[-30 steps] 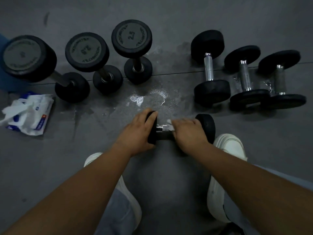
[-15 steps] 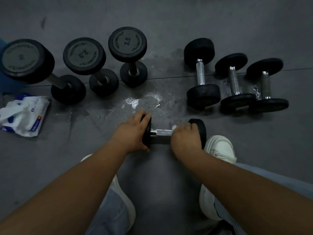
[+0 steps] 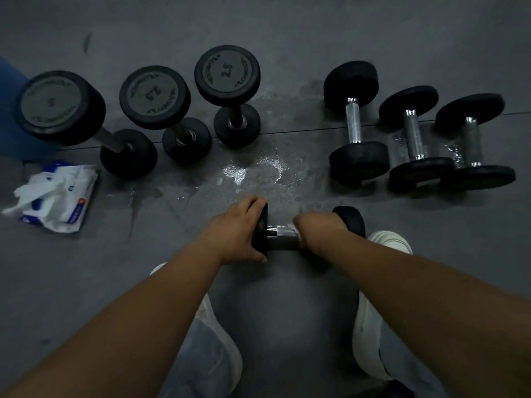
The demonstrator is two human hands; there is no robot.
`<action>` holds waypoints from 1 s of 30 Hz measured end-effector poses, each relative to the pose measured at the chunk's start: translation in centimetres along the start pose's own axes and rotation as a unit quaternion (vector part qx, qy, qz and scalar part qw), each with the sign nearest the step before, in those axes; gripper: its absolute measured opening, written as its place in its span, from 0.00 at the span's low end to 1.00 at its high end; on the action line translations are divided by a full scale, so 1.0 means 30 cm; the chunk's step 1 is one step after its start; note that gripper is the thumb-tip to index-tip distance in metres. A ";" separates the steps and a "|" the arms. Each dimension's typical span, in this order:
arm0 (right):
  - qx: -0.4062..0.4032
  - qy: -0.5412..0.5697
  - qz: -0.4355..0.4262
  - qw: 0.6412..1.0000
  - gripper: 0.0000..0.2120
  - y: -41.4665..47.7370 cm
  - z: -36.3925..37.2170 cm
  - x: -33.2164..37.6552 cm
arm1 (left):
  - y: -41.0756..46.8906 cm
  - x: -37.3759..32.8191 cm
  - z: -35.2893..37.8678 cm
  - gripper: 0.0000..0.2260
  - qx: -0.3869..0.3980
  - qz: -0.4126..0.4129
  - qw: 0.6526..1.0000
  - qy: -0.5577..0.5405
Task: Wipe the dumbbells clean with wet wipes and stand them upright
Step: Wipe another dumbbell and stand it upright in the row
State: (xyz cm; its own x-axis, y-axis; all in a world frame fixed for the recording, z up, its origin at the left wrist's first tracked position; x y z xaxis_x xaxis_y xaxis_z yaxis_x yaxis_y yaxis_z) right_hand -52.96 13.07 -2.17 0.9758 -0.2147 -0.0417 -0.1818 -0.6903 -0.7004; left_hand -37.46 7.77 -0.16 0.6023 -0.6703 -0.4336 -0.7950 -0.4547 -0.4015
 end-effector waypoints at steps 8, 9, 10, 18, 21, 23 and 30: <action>-0.153 -0.015 -0.024 0.988 0.11 -0.001 -0.024 0.016 | -0.018 0.026 0.014 0.57 -0.026 -0.014 1.000 -0.002; -0.155 -0.027 -0.029 0.987 0.11 -0.009 -0.023 0.028 | -0.024 0.023 0.015 0.56 -0.034 -0.015 0.999 -0.001; -0.153 -0.034 -0.038 0.987 0.11 -0.016 -0.020 0.040 | -0.029 0.019 0.021 0.56 -0.039 -0.015 0.999 -0.002; -0.172 0.033 -0.039 0.984 0.21 -0.069 0.039 0.112 | -0.023 0.078 0.082 0.61 -0.056 -0.103 0.938 -0.326; -0.165 0.071 -0.063 0.982 0.20 -0.073 0.010 0.114 | -0.035 0.073 0.124 0.57 -0.066 -0.139 0.887 -0.436; -0.174 0.089 0.016 0.981 0.16 -0.065 0.004 0.064 | -0.025 0.062 0.127 0.54 -0.081 -0.155 0.872 -0.457; -0.156 0.179 -0.010 0.971 0.13 -0.042 -0.043 -0.019 | -0.004 0.047 0.129 0.49 -0.119 -0.199 0.822 -0.520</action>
State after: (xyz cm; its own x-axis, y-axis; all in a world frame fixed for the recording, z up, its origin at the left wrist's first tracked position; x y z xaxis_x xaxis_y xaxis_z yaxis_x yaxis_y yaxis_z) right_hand -53.44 13.18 -0.35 0.8847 -0.3874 0.2593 -0.2464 -0.8608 -0.4453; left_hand -36.22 9.16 -3.85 0.4564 0.3666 -0.8107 -0.4374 -0.7010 -0.5633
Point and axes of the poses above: each hand's wrist, its own y-axis towards the middle knuckle, its own z-axis out of the palm, x = y × z, the point moved 6 cm from there along y, towards the middle knuckle, and after that the axes turned 11 degrees about z, right-handed, at the moved point
